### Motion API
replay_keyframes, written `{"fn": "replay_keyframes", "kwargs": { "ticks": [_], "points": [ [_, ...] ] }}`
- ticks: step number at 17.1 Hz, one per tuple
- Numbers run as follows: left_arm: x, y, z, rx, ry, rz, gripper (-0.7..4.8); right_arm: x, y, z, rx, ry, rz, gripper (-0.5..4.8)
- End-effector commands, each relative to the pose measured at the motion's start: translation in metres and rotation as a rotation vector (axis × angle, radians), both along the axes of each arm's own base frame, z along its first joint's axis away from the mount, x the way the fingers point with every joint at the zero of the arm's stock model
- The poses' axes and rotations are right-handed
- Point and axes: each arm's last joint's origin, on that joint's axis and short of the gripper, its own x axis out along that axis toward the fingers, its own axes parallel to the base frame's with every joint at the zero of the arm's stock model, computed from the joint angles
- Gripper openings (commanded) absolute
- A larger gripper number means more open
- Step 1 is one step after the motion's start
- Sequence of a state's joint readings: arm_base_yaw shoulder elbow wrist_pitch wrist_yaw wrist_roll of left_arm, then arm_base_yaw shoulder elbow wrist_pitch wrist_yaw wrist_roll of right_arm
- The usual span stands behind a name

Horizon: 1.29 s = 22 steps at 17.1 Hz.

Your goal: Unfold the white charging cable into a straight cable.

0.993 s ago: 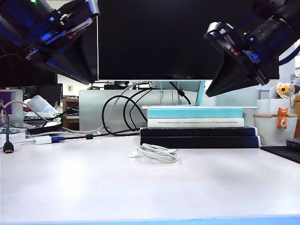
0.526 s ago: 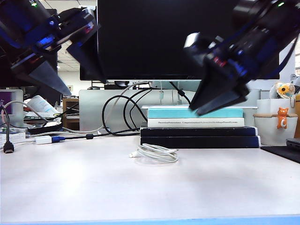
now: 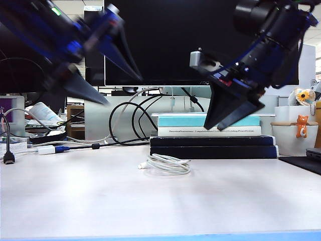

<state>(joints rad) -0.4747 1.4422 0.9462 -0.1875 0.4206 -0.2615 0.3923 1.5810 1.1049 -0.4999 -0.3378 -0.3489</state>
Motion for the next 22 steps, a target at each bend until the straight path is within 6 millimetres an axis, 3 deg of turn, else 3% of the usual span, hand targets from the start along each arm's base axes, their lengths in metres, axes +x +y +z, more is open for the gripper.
{"fn": "replay_keyframes", "kwargs": {
  "ticks": [1,5,11,17,18,22],
  "points": [
    [0.017,-0.011,-0.046,-0.012,0.218,0.024,4.74,0.005,0.002,0.016,0.012,-0.044,-0.005,2.54],
    [0.022,-0.028,-0.071,-0.029,0.294,0.037,4.58,0.007,0.003,0.025,0.026,-0.074,-0.004,2.54],
    [0.019,-0.057,-0.061,-0.025,0.223,0.060,4.36,0.007,0.002,0.025,0.026,-0.076,-0.005,2.54],
    [0.029,-0.060,-0.048,0.084,0.174,0.162,4.20,0.007,0.002,0.024,0.028,-0.074,-0.003,2.54],
    [0.032,-0.061,-0.043,0.088,0.154,0.178,3.88,0.007,0.003,0.025,0.031,-0.080,-0.003,2.54],
    [0.038,-0.064,-0.051,0.153,0.191,0.219,3.78,0.008,0.003,0.025,0.034,-0.083,-0.003,2.54]
  ]
}}
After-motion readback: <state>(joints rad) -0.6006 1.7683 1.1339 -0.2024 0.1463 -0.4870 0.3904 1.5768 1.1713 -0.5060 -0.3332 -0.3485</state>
